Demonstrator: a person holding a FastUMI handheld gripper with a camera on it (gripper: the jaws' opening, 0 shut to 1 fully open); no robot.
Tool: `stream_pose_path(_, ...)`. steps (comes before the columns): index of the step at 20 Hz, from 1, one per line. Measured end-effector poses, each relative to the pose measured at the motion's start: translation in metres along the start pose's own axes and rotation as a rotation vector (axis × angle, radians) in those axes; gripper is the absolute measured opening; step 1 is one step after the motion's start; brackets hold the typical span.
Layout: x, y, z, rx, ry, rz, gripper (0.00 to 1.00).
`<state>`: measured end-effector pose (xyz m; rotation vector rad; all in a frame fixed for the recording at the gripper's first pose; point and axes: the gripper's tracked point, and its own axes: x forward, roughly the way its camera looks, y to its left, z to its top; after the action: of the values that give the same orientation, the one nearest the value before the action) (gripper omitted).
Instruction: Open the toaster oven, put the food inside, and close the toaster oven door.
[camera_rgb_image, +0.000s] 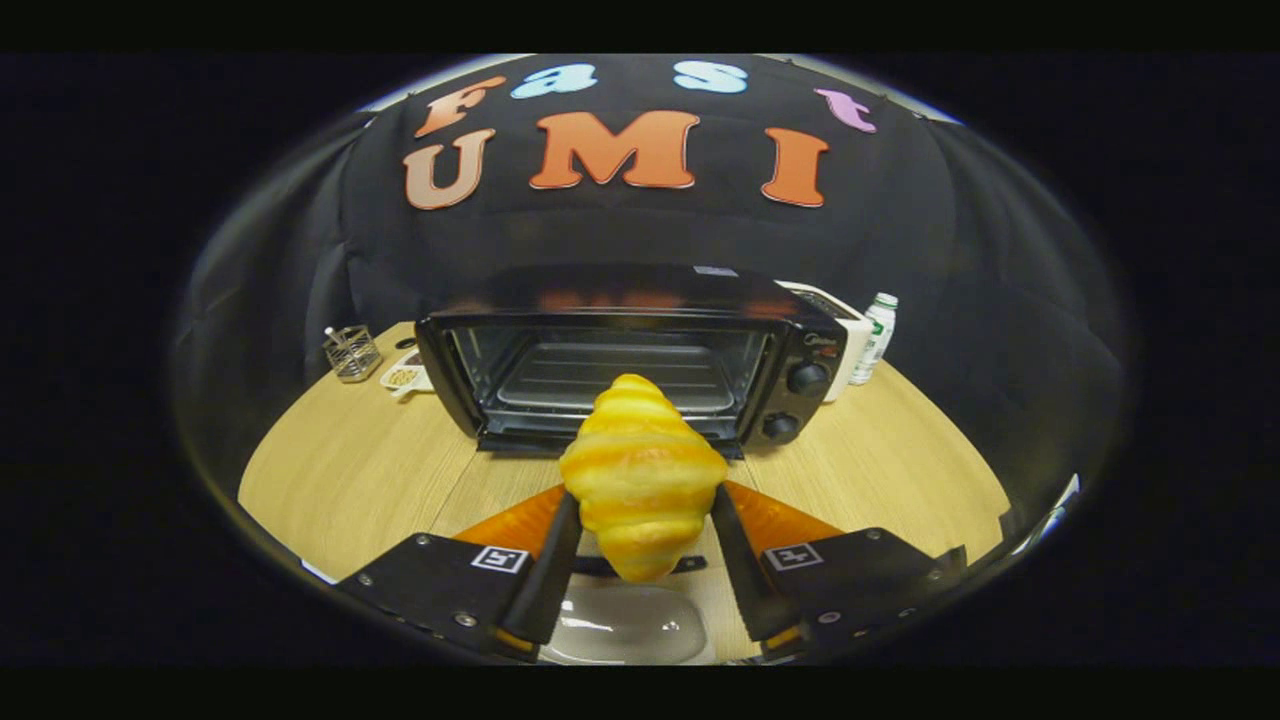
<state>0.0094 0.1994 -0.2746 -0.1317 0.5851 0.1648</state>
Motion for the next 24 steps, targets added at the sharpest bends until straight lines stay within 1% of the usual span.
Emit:
stream_pose_path(1,0.008,0.002,0.002,0.003,0.011,-0.003,0.71)
stream_pose_path(5,0.034,0.018,0.014,0.078,0.003,0.035,0.71)
stream_pose_path(7,0.047,0.027,0.022,0.120,-0.011,0.077,0.71)
stream_pose_path(9,0.055,0.038,0.025,0.180,0.002,0.116,0.71)
stream_pose_path(14,0.080,0.047,0.038,0.356,-0.023,0.160,0.71)
stream_pose_path(17,0.093,0.041,0.045,0.375,-0.044,0.148,0.71)
stream_pose_path(20,0.107,0.036,0.051,0.373,-0.079,0.130,0.76)
stream_pose_path(22,0.119,0.035,0.051,0.364,-0.077,0.122,0.80)
stream_pose_path(24,0.122,0.029,0.047,0.344,-0.073,0.086,0.85)
